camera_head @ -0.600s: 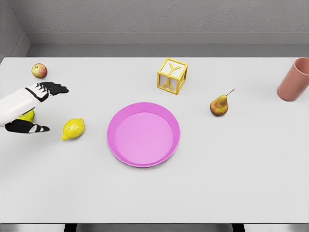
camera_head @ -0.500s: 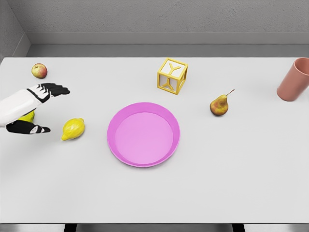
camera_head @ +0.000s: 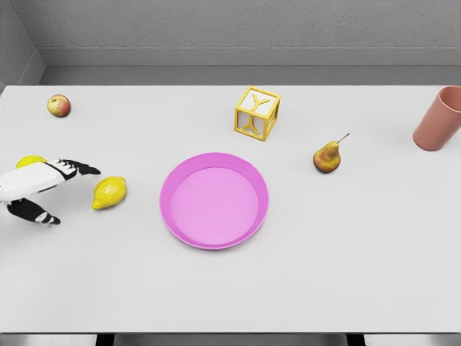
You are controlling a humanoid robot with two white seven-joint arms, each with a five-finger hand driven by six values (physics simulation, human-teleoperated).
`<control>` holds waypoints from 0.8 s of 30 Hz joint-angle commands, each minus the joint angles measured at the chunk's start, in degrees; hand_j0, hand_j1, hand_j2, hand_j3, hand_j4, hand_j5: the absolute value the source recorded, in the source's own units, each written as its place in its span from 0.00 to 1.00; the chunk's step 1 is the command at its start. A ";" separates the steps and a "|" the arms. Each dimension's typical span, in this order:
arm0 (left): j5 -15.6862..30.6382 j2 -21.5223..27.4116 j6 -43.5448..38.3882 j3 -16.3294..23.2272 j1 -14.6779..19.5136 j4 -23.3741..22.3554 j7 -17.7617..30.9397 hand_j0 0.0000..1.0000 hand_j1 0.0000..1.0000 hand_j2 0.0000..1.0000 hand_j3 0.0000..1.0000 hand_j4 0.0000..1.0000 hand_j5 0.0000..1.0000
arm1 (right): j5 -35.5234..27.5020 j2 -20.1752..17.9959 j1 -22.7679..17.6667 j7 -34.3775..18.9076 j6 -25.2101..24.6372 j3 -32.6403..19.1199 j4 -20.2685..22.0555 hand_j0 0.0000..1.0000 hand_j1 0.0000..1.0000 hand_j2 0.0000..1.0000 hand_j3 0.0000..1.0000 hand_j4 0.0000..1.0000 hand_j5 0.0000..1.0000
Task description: Put the lemon on the plate with left arm
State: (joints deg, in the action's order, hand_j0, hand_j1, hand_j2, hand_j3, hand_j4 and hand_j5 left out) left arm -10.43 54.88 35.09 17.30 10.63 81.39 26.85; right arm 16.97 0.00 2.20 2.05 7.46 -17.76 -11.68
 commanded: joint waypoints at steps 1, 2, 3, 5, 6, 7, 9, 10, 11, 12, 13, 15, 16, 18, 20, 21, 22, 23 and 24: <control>-0.56 -1.80 -0.09 0.54 0.44 -0.88 1.18 1.00 1.00 1.00 1.00 1.00 1.00 | -0.01 0.00 0.00 -0.03 0.01 0.00 0.00 1.00 1.00 1.00 1.00 1.00 1.00; -1.44 -2.41 -0.09 0.63 1.23 -0.62 1.18 1.00 1.00 1.00 1.00 1.00 1.00 | -0.01 0.00 0.00 -0.03 0.01 0.00 0.00 1.00 1.00 1.00 1.00 1.00 1.00; -1.61 -2.94 -0.09 0.72 2.28 -0.62 1.18 1.00 1.00 1.00 1.00 1.00 1.00 | -0.01 0.00 0.00 -0.03 0.01 0.00 0.00 1.00 1.00 1.00 1.00 1.00 1.00; -1.79 -2.94 -0.09 0.72 3.16 -0.36 1.18 1.00 1.00 1.00 1.00 1.00 1.00 | -0.01 0.00 0.00 -0.03 0.01 0.00 0.00 1.00 1.00 1.00 1.00 1.00 1.00; -1.88 -2.94 -0.09 0.81 3.78 -0.44 1.18 1.00 1.00 1.00 1.00 1.00 1.00 | -0.01 0.00 0.00 -0.03 0.01 0.00 0.00 1.00 1.00 1.00 1.00 1.00 1.00; -1.88 -2.94 -0.09 0.81 4.22 -0.44 1.18 1.00 1.00 1.00 1.00 1.00 1.00 | -0.01 0.00 0.00 -0.03 0.01 0.00 0.00 1.00 1.00 1.00 1.00 1.00 1.00; -3.90 -3.03 -0.09 1.86 5.98 -0.44 1.18 1.00 1.00 1.00 1.00 1.00 1.00 | -0.01 0.00 0.00 -0.03 0.01 0.00 0.00 1.00 1.00 1.00 1.00 1.00 1.00; -4.51 -3.20 -0.09 3.44 6.77 -0.44 1.18 1.00 1.00 1.00 1.00 1.00 1.00 | -0.01 0.00 0.00 -0.03 0.01 0.00 0.00 1.00 1.00 1.00 1.00 1.00 1.00; -6.00 -4.17 -0.09 4.23 7.56 -0.44 1.18 1.00 1.00 1.00 1.00 1.00 1.00 | -0.01 0.00 0.00 -0.03 0.01 0.00 0.00 1.00 1.00 1.00 1.00 1.00 1.00; -7.15 -4.96 -0.09 4.32 7.74 -0.44 1.18 1.00 1.00 1.00 1.00 1.00 1.00 | -0.01 0.00 0.00 -0.03 0.01 0.00 0.00 1.00 1.00 1.00 1.00 1.00 1.00; -9.61 -6.45 -0.09 4.67 8.00 -0.44 1.18 1.00 1.00 1.00 1.00 1.00 1.00 | -0.01 0.00 0.00 -0.03 0.01 0.00 0.00 1.00 1.00 1.00 1.00 1.00 1.00; -11.89 -7.95 -0.09 6.25 8.44 -0.44 1.18 1.00 1.00 1.00 1.00 1.00 1.00 | -0.01 0.00 0.00 -0.03 0.01 0.00 0.00 1.00 1.00 1.00 1.00 1.00 1.00; -12.51 -8.56 -0.09 6.26 8.62 -0.44 1.18 1.00 1.00 1.00 1.00 1.00 1.00 | -0.01 0.00 0.00 -0.03 0.01 0.00 0.00 1.00 1.00 1.00 1.00 1.00 1.00; -13.13 -8.74 -0.09 7.05 8.62 -0.44 1.18 1.00 1.00 1.00 1.00 1.00 1.00 | -0.01 0.00 0.00 -0.03 0.01 0.00 0.00 1.00 1.00 1.00 1.00 1.00 1.00; -13.48 -8.74 -0.09 7.57 8.62 -0.53 1.18 1.00 1.00 1.00 1.00 1.00 1.00 | -0.01 0.00 0.00 -0.03 0.01 0.00 0.00 1.00 1.00 1.00 1.00 1.00 1.00; -13.66 -8.74 -0.09 7.66 8.62 -0.62 1.18 1.00 1.00 1.00 1.00 1.00 1.00 | -0.01 0.00 0.00 0.06 0.01 0.00 0.00 1.00 1.00 1.00 1.00 1.00 1.00; -13.74 -8.65 -0.09 7.57 8.62 -0.62 1.18 1.00 1.00 1.00 1.00 1.00 1.00 | -0.01 0.00 0.00 -0.03 0.01 0.00 0.00 1.00 1.00 1.00 1.00 1.00 1.00; -13.74 -8.65 -0.09 7.57 8.62 -0.62 1.18 1.00 1.00 1.00 1.00 1.00 1.00 | -0.01 0.00 0.00 -0.03 0.01 0.00 0.00 1.00 1.00 1.00 1.00 1.00 1.00; -13.74 -8.74 -0.09 7.57 8.62 -0.62 1.18 1.00 1.00 1.00 1.00 1.00 1.00 | -0.01 0.00 0.00 -0.03 0.01 0.00 0.00 1.00 1.00 1.00 1.00 1.00 1.00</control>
State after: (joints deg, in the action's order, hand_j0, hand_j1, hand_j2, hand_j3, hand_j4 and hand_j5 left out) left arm -24.12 46.27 35.06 24.64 19.34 80.80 27.95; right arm 16.97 0.00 2.20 2.04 7.47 -17.75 -11.68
